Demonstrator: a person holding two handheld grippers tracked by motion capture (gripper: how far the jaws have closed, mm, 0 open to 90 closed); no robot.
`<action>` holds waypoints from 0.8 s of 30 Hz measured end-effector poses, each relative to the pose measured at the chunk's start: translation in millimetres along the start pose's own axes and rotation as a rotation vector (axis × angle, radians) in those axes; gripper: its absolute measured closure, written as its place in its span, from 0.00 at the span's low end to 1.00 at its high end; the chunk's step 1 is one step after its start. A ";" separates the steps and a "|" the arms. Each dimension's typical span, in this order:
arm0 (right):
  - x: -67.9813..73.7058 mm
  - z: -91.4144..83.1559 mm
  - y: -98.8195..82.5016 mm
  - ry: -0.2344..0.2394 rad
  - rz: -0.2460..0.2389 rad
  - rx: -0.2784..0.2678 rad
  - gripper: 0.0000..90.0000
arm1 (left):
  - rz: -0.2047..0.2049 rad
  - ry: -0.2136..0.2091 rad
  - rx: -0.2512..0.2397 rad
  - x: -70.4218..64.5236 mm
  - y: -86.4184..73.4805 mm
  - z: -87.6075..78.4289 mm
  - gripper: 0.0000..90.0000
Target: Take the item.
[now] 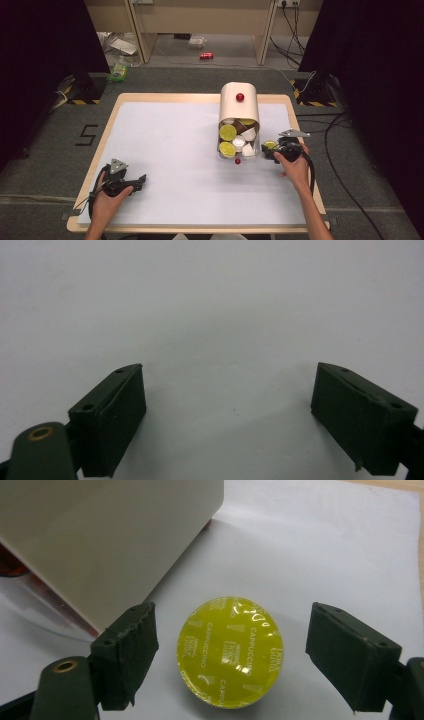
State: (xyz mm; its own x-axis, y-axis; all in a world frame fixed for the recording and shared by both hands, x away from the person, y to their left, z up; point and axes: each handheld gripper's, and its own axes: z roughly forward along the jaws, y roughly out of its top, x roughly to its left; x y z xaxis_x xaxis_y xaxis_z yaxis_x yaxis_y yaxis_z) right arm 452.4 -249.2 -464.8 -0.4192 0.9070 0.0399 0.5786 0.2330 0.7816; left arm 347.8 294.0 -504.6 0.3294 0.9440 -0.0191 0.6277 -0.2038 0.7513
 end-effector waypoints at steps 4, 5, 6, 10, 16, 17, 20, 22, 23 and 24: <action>0.1 -5.6 -2.6 0.003 0.002 -0.002 0.23 | 0.001 0.000 0.000 0.0 0.0 0.0 0.15; 0.3 -6.7 -3.2 0.004 0.001 -0.004 0.23 | 0.000 0.000 0.000 0.0 0.0 0.0 0.15; 0.8 -7.8 -3.6 0.007 0.005 -0.005 0.23 | 0.001 0.000 0.000 0.0 0.0 0.0 0.15; 2.7 -12.7 -3.4 0.010 -0.002 -0.020 0.23 | 0.003 0.000 0.002 0.2 0.0 -0.2 0.15; 9.7 -22.0 -6.8 0.021 -0.008 -0.028 0.22 | 0.004 -0.001 0.002 0.3 -0.1 -0.2 0.15; 10.0 -23.2 -7.3 0.022 -0.016 -0.031 0.22 | 0.003 0.000 0.000 0.1 -0.1 -0.1 0.15; 13.2 -29.3 -10.5 0.025 -0.019 -0.034 0.22 | 0.004 0.000 0.001 0.2 -0.1 -0.2 0.15; 14.9 -32.9 -14.1 0.029 -0.018 -0.033 0.21 | 0.003 -0.001 0.000 0.2 -0.1 -0.1 0.15; 15.6 -34.8 -16.6 0.029 -0.016 -0.031 0.21 | 0.002 0.000 0.000 0.1 -0.1 -0.1 0.15; 15.8 -35.7 -18.1 0.032 -0.016 -0.030 0.21 | 0.003 -0.001 0.001 0.2 -0.1 -0.1 0.15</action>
State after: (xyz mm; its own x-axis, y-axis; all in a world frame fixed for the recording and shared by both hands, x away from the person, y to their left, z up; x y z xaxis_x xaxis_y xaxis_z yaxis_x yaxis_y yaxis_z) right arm 410.3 -251.6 -456.1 -0.4510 0.8913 0.0467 0.5505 0.2366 0.8006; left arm 347.7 294.2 -504.5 0.3318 0.9432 -0.0172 0.6272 -0.2070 0.7509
